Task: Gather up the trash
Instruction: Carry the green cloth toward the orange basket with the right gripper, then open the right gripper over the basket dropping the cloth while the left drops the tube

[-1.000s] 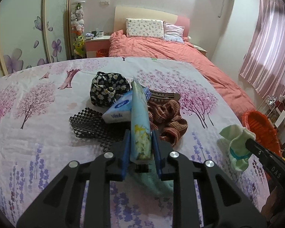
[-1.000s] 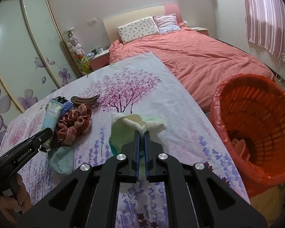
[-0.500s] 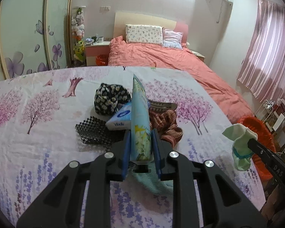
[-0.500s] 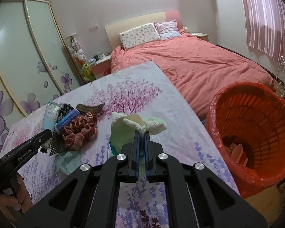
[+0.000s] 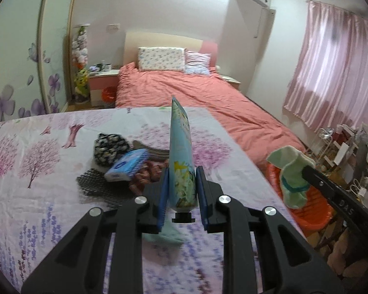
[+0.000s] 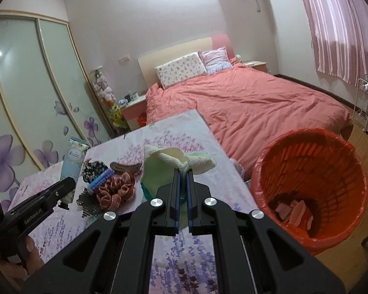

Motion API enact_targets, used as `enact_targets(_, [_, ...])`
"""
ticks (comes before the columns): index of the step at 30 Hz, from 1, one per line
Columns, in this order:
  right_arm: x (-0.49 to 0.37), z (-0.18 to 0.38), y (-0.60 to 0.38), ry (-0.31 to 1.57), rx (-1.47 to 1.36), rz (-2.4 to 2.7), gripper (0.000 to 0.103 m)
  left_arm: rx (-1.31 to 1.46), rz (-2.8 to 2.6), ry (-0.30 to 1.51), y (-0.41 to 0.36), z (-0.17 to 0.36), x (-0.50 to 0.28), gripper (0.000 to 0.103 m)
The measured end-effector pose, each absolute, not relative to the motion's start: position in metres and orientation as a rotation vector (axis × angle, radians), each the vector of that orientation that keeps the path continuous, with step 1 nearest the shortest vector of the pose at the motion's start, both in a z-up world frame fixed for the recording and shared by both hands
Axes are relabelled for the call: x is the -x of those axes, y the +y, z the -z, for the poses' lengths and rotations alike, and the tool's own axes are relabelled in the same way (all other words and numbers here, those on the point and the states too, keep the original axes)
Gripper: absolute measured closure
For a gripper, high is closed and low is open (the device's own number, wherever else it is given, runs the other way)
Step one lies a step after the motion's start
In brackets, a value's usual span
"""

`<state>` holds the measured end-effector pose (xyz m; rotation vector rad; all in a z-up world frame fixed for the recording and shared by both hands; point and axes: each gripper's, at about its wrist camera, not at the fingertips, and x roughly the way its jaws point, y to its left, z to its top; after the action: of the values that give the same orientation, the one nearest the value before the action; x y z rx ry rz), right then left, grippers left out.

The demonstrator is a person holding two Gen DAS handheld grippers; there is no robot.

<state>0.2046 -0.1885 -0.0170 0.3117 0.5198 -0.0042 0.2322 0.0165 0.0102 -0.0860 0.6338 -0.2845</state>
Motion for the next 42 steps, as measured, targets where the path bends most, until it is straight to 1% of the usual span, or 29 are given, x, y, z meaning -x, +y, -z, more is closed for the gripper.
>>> enact_targets(7, [-0.19,0.005,-0.211,0.447,-0.323,0.048,0.098,0.081,0.376,0.614,-0.018,-0.024,-0.219,0.081])
enact_targets(16, [-0.173,-0.001,-0.252,0.374,-0.338,0.134,0.098,0.073,0.504,0.617,-0.071,-0.026,-0.215,0.081])
enact_targets(25, [-0.171,0.009,-0.301,0.361,-0.383,0.222,0.098,0.045,0.62,0.646,-0.138,-0.014,-0.222,0.081])
enact_targets(35, [-0.182,0.03,-0.352,0.393,-0.464,0.288,0.098,-0.017,0.705,0.71,-0.215,0.014,-0.24,0.08])
enact_targets(37, [-0.188,0.038,-0.362,0.422,-0.483,0.294,0.097,-0.031,0.694,0.72,-0.225,0.021,-0.246,0.078])
enact_targets(39, [-0.19,0.047,-0.369,0.453,-0.498,0.301,0.094,-0.04,0.676,0.739,-0.23,0.028,-0.251,0.067])
enact_targets(42, [-0.187,0.058,-0.373,0.487,-0.504,0.318,0.089,-0.042,0.645,0.76,-0.226,0.038,-0.256,0.065])
